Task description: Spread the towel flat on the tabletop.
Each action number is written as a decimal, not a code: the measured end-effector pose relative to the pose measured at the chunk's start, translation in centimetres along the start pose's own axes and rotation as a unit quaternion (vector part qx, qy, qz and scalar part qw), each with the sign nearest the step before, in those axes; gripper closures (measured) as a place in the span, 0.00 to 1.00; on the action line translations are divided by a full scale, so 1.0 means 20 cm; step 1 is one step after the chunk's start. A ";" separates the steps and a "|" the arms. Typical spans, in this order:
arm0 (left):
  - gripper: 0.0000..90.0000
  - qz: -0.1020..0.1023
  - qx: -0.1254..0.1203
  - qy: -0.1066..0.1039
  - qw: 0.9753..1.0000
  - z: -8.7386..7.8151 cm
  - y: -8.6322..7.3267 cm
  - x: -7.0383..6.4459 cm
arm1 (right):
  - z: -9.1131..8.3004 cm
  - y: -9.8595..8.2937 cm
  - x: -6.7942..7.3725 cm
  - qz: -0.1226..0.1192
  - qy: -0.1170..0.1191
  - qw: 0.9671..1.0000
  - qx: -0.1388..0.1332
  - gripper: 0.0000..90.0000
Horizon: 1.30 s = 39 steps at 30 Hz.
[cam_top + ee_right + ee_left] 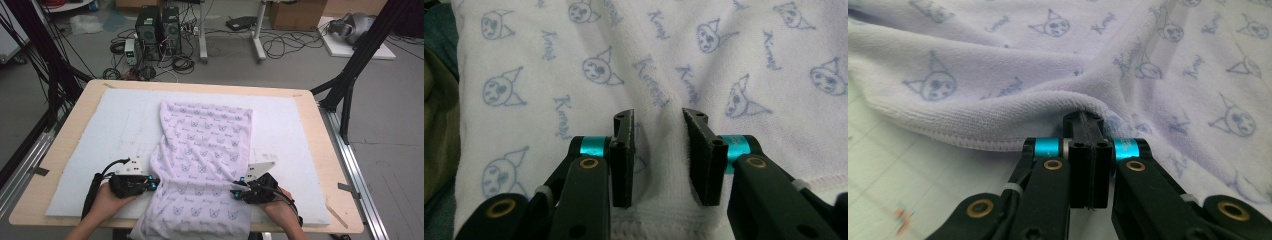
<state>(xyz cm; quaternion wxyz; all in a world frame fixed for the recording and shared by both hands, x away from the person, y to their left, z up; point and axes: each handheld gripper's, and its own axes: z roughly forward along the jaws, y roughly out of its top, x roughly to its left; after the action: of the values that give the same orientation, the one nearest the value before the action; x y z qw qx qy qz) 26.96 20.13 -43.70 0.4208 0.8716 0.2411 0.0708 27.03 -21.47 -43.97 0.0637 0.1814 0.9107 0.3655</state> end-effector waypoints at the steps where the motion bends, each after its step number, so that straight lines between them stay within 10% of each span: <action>1: 1.00 -0.001 -0.002 0.004 1.000 -0.03 -0.01 0.00 | 0.00 0.00 0.00 -0.001 0.001 1.000 0.000 0.74; 11: 0.98 -0.019 -0.023 0.030 0.999 -0.25 -0.09 0.03 | 0.00 0.01 0.00 -0.004 -0.003 1.000 0.002 0.73; 16: 0.88 -0.006 -0.020 -0.009 1.000 -0.20 -0.11 -0.01 | -0.05 0.03 0.04 -0.016 -0.012 0.999 -0.025 0.73; 25: 0.77 0.011 0.001 -0.067 0.998 -0.04 -0.09 -0.03 | -0.04 0.03 0.14 -0.046 0.038 0.997 -0.046 0.73; 30: 0.97 0.025 0.006 -0.044 0.999 -0.05 -0.10 -0.05 | -0.03 0.04 0.16 -0.049 0.036 0.997 -0.043 0.71; 39: 1.00 0.020 -0.017 -0.020 0.999 -0.24 -0.13 -0.05 | -0.10 0.06 0.21 -0.064 0.029 0.995 -0.066 0.71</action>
<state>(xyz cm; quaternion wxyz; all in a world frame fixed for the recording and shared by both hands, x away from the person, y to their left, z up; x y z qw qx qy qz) 23.65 24.41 -42.46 0.4391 0.8701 0.2139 0.0664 22.92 -20.33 -41.72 0.0729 0.1072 0.8958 0.4252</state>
